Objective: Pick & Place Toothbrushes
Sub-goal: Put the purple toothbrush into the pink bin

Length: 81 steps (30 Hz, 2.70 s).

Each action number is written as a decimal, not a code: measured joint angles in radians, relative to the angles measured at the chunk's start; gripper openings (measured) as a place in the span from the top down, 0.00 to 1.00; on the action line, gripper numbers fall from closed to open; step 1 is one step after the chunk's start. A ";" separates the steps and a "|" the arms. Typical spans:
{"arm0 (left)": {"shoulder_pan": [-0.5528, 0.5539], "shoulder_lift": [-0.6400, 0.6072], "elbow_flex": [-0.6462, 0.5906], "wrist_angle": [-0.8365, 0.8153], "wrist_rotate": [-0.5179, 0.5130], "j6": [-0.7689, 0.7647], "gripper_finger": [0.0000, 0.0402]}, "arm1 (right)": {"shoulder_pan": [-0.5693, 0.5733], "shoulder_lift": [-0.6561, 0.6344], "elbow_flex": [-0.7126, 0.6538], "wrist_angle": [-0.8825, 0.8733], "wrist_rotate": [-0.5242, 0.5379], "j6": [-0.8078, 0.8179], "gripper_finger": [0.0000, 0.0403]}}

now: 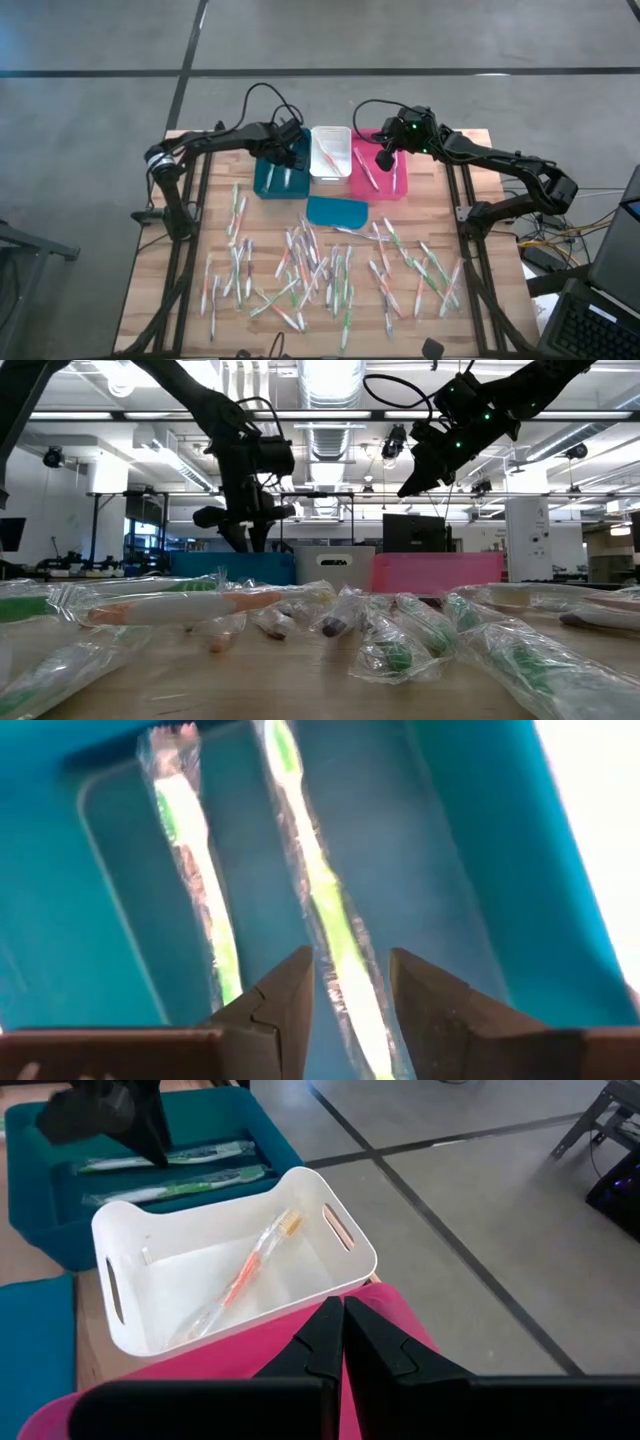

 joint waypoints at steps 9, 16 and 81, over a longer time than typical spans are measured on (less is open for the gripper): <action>-0.005 -0.093 0.046 -0.034 0.014 0.100 0.69 | 0.003 0.000 0.000 0.000 0.000 0.000 0.98; -0.060 -0.166 0.036 -0.018 -0.153 0.146 0.72 | 0.056 0.000 0.000 0.000 0.000 0.000 0.98; -0.349 -0.614 -0.726 1.180 0.225 0.678 0.87 | 0.964 0.115 0.051 -0.419 0.710 -0.979 0.98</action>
